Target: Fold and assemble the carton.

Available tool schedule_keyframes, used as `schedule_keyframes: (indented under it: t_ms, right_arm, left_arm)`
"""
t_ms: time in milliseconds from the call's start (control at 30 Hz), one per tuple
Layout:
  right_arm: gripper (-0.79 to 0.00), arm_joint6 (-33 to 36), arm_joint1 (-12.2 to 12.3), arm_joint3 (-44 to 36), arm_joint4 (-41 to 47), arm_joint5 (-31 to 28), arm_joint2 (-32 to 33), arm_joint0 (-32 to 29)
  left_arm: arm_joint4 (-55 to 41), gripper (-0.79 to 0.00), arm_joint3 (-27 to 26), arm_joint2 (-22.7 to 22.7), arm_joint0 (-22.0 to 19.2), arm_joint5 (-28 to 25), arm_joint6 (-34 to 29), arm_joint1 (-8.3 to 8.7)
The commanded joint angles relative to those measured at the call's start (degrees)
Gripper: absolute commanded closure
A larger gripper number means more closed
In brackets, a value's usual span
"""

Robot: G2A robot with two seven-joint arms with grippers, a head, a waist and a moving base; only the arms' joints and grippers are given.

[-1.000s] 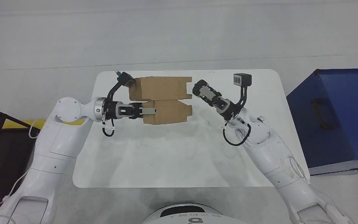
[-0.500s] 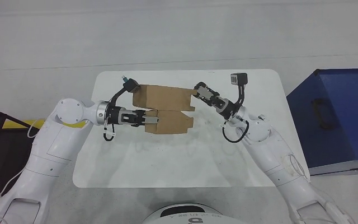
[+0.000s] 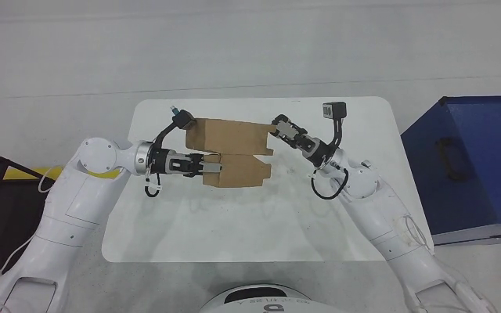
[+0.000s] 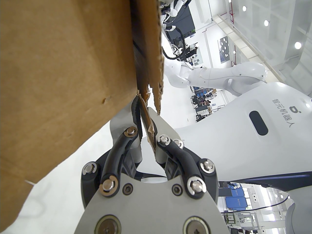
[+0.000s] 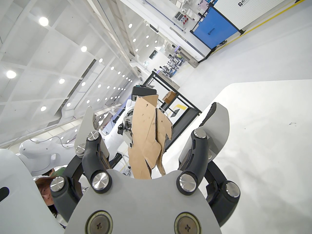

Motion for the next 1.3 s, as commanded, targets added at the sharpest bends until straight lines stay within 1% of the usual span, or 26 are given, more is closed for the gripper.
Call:
schedule_keyframes:
  t_ms: [0,500,600,667,733,800,833,867,900,967,1033,1067,1133,1167,1200,1267]
  right_arm:
    - [-0.785,0.0,0.0,0.0,0.0,0.0,0.0,0.0]
    - [-0.785,-0.2,0.0,-0.1,0.3,0.5,0.0,-0.2]
    - [-0.785,3.1,0.0,-0.1,3.2,2.9,-0.5,-0.1]
    - [-0.785,8.7,0.0,0.3,9.3,3.1,-1.2,0.5]
    - [-0.711,14.4,0.2,1.7,13.5,3.6,-1.0,1.6]
    - [-0.64,17.8,0.2,2.6,16.3,3.9,-0.9,2.2]
    - [-0.514,19.7,0.3,2.9,17.3,4.3,-1.1,2.5]
    - [-0.44,21.3,0.3,3.1,18.2,4.6,-1.3,2.8]
    - [-0.394,22.7,0.2,3.4,18.9,5.0,-1.5,3.0]
    - [-0.36,24.8,0.2,3.8,19.6,5.9,-2.1,3.6]
    - [-0.308,26.2,0.0,4.2,20.4,6.4,-2.6,4.1]
    - [-0.237,27.1,0.0,4.3,21.1,6.6,-2.8,4.3]
    - [-0.132,29.1,-0.1,4.6,22.7,6.7,-3.1,4.6]
    - [-0.037,30.4,-0.1,4.8,23.7,6.9,-3.2,4.7]
    - [0.0,31.4,-0.1,5.0,24.6,7.0,-3.2,4.8]
    - [0.0,33.5,-0.1,5.3,26.0,7.3,-3.3,5.0]
  left_arm:
    - [0.0,0.0,0.0,0.0,0.0,0.0,0.0,0.0]
    - [0.0,0.0,0.0,0.0,0.0,0.0,0.0,0.0]
    - [1.8,0.0,-1.1,0.1,0.4,0.2,1.3,-0.01]
    - [2.2,0.0,-2.1,0.1,1.0,0.1,2.1,-0.01]
    - [-0.1,0.0,-2.3,0.0,1.4,0.2,1.2,-0.06]
    - [-2.5,0.0,-1.8,0.2,1.2,0.7,-0.6,-0.13]
    - [-3.5,0.0,-1.7,0.4,1.0,1.2,-1.2,-0.18]
    - [-4.3,0.0,-1.4,0.6,0.7,1.6,-1.5,-0.24]
    - [-5.1,0.0,-1.1,0.9,0.5,2.0,-1.9,-0.32]
    - [-6.0,0.0,-0.8,1.4,-0.1,2.7,-2.6,-0.44]
    - [-6.2,0.0,-0.4,1.8,-0.5,3.1,-3.0,-0.5]
    - [-6.1,0.0,-0.2,1.9,-0.7,3.2,-3.2,-0.51]
    - [-6.3,0.0,0.1,2.2,-1.0,3.6,-3.6,-0.56]
    - [-6.4,0.0,0.4,2.3,-1.2,3.8,-3.7,-0.57]
    - [-6.3,0.0,0.7,2.4,-1.3,3.9,-3.9,-0.57]
    - [-6.4,0.0,1.3,2.5,-1.6,4.3,-4.3,-0.59]
